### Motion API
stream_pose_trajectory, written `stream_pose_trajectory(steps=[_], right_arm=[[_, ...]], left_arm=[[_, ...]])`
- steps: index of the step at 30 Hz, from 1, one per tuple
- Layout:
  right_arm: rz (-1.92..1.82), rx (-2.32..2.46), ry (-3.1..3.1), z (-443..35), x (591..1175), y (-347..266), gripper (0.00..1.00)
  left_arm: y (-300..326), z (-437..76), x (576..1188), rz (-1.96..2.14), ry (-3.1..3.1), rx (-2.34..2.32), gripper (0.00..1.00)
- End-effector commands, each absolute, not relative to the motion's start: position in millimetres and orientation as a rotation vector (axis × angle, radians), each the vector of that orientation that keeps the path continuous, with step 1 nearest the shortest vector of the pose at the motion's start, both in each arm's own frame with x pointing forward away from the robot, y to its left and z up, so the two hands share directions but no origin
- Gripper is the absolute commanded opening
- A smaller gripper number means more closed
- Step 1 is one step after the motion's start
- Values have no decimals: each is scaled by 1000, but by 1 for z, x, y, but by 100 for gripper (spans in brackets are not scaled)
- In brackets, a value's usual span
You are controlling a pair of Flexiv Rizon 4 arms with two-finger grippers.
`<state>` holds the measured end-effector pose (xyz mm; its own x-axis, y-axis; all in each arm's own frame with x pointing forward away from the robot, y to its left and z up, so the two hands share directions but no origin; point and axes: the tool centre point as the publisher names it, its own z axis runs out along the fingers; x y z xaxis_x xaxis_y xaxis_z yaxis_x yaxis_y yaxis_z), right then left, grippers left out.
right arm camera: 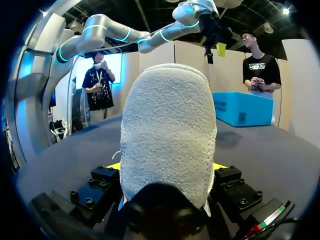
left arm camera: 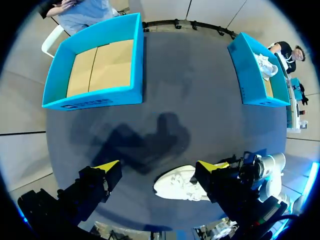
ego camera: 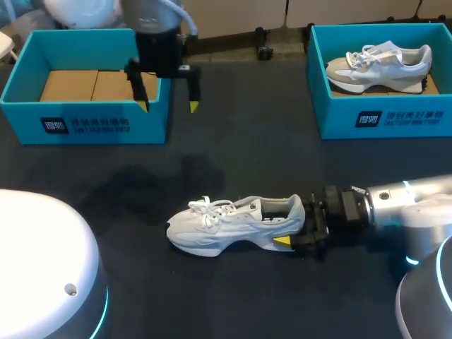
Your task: Take the shoe out of the shoebox, open the shoe tongue, remove and reinsert the insole, then place the shoe into the shoebox
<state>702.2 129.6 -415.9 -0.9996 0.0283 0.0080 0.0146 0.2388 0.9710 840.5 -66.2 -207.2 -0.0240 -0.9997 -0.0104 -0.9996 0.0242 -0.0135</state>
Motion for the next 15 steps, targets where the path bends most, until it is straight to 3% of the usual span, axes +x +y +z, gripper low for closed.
stream_pose_trajectory(steps=[1,15], right_arm=[[1926,42,2472,-417,703,130,0],[1926,42,2472,-417,703,130,0]], left_arm=[[-69,-206,841,18,2226,-2174,100],[-84,-207,836,-24,2291,-2191,100]])
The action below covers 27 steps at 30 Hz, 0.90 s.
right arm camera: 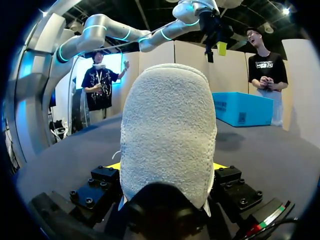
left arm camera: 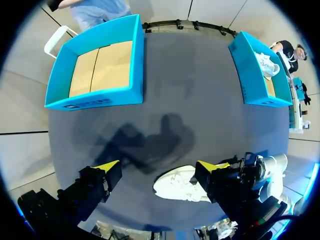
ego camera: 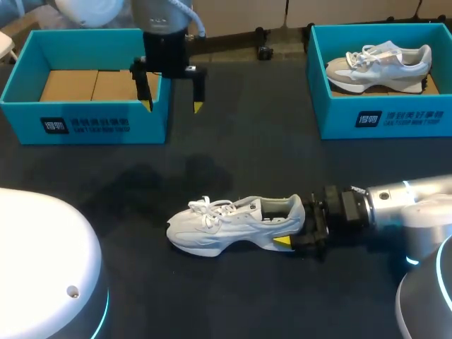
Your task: Take the shoe out of the shoebox, open the shoe tongue, remove and reinsert the insole, then place the shoe into the shoebox
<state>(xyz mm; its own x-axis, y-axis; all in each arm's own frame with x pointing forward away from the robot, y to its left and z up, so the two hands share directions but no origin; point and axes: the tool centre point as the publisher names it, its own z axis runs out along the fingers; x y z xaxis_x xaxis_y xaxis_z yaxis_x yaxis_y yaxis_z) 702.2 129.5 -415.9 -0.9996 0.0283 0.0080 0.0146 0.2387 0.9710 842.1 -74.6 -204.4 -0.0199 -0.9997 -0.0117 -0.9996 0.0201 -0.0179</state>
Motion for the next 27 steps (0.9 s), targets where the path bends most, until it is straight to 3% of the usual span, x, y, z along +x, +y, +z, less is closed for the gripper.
stream_pose_trajectory(steps=[1,14,27], right_arm=[[1926,42,2472,-417,703,130,0],[1926,42,2472,-417,703,130,0],[1926,42,2472,-417,703,130,0]], left_arm=[[-92,-207,832,-35,2326,-2193,100],[-193,-239,773,45,2483,-2144,100],[-196,-240,771,64,2492,-2158,100]])
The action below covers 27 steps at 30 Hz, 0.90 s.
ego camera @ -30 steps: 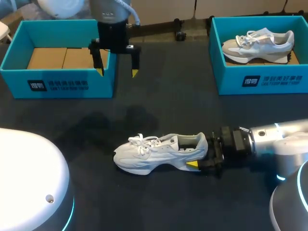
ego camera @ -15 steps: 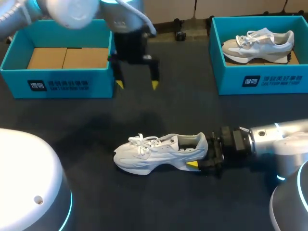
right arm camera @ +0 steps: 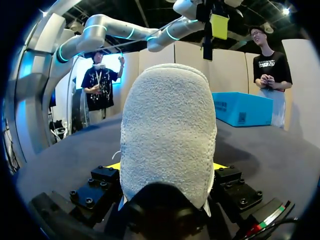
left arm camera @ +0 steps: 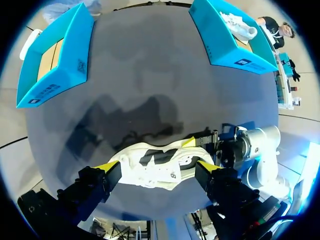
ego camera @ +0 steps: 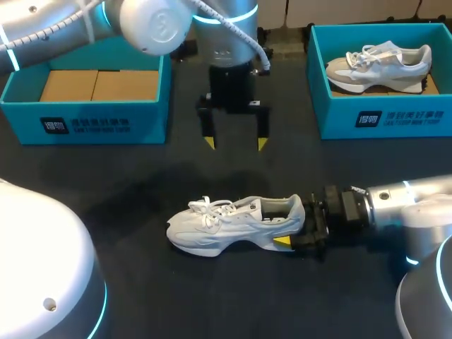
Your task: Take the shoe out of the shoebox, open the shoe tongue, remove and reinsert the insole, then place the shoe into the shoebox
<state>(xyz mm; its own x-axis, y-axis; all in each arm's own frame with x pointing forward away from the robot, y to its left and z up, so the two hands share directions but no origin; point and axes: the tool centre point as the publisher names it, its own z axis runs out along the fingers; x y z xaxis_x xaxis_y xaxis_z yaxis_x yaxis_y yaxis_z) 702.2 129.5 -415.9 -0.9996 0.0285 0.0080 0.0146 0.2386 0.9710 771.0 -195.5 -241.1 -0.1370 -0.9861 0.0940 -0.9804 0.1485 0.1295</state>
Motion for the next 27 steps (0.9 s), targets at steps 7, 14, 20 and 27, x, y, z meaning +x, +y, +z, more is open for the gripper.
stream_pose_trajectory(steps=[7,14,20,27], right_arm=[[1926,42,2472,-417,703,130,0],[1926,42,2472,-417,703,130,0],[1926,42,2472,-417,703,130,0],[1926,42,2472,-417,703,130,0]], left_arm=[[-228,-264,753,-146,-2304,1907,100],[-239,-283,731,-251,-2289,1921,100],[-240,-300,721,-351,-2261,1943,100],[-237,-323,703,-471,-2264,1917,100]])
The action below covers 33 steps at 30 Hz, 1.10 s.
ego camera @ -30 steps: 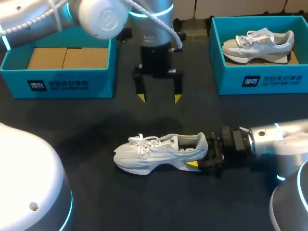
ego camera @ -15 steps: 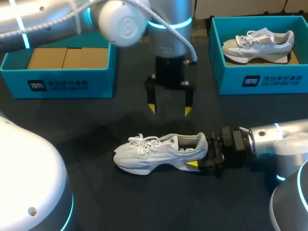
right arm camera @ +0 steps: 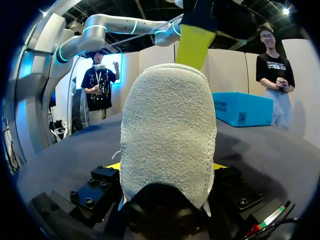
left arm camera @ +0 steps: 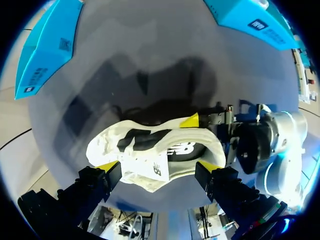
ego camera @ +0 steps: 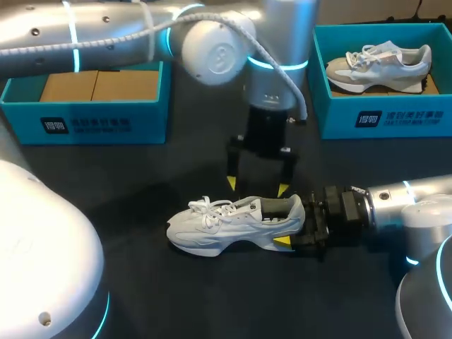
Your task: Take the shoe out of the shoebox, open the shoe tongue, remove and reinsert the insole, then place the shoe into the shoebox
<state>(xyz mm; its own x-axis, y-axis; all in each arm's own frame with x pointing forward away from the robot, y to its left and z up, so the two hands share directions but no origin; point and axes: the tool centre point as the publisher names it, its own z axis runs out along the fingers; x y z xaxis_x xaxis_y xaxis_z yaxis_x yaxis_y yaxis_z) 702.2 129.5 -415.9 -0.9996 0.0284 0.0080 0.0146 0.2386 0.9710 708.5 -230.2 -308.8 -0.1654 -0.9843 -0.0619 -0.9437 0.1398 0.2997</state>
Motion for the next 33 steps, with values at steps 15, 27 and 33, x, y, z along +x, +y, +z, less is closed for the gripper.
stream_pose_trajectory(steps=[15,27,33], right_arm=[[1926,42,2472,-417,703,130,0],[1926,42,2472,-417,703,130,0],[1926,42,2472,-417,703,130,0]], left_arm=[[-225,-338,692,-688,-2243,1989,93],[-214,-338,687,-864,-2228,1970,76],[-210,-338,684,-905,-2236,1952,42]])
